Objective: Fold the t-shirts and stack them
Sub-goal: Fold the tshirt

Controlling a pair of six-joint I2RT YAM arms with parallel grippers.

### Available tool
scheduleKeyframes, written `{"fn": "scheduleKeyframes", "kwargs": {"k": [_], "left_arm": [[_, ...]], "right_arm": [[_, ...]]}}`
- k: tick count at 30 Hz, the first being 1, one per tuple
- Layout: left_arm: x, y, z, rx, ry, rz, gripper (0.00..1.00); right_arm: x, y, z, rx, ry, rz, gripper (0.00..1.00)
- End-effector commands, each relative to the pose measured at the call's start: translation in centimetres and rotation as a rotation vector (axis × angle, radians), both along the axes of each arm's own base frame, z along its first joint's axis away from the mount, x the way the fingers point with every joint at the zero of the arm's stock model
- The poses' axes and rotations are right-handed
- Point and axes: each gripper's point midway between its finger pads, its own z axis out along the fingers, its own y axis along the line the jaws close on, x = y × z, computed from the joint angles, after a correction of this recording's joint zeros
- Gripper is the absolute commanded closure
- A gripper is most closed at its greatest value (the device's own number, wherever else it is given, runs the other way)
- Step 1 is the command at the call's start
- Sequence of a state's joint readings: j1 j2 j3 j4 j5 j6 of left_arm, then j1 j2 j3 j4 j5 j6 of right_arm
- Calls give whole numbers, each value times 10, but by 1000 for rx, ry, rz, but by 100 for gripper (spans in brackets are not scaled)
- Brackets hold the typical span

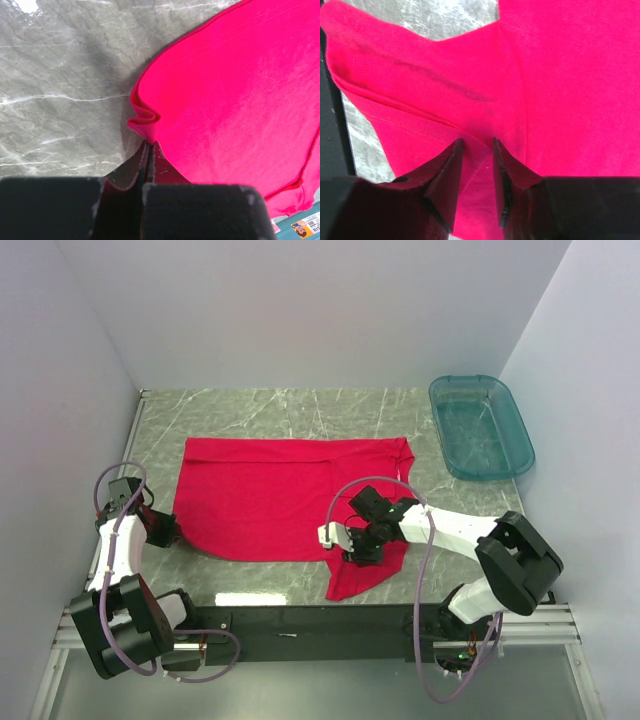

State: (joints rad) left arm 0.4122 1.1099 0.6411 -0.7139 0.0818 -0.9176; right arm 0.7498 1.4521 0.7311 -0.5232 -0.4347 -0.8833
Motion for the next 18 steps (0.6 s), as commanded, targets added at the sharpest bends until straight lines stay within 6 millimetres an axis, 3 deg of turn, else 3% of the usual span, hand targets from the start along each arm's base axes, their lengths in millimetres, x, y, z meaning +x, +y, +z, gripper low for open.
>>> {"fn": "scheduleKeyframes", "kwargs": {"k": [1,5,9,14,18], "left_arm": [[4,1,2,6,-23,-19,100],[4,1,3,4,-27,-19,100],[3,1,2,2,-23,-17,100],[4,1,3,2,-29,-18,100],[4,1,2,-2,-32,-19,100]], "right_arm": [[5,7,2,15,5,-2,65],[1,4,4,12,12,13,75],[-2,2,16,29,-3,18,94],[5,4,52,102,-72,-7,95],[7,2,67,131,-104,-29,94]]}}
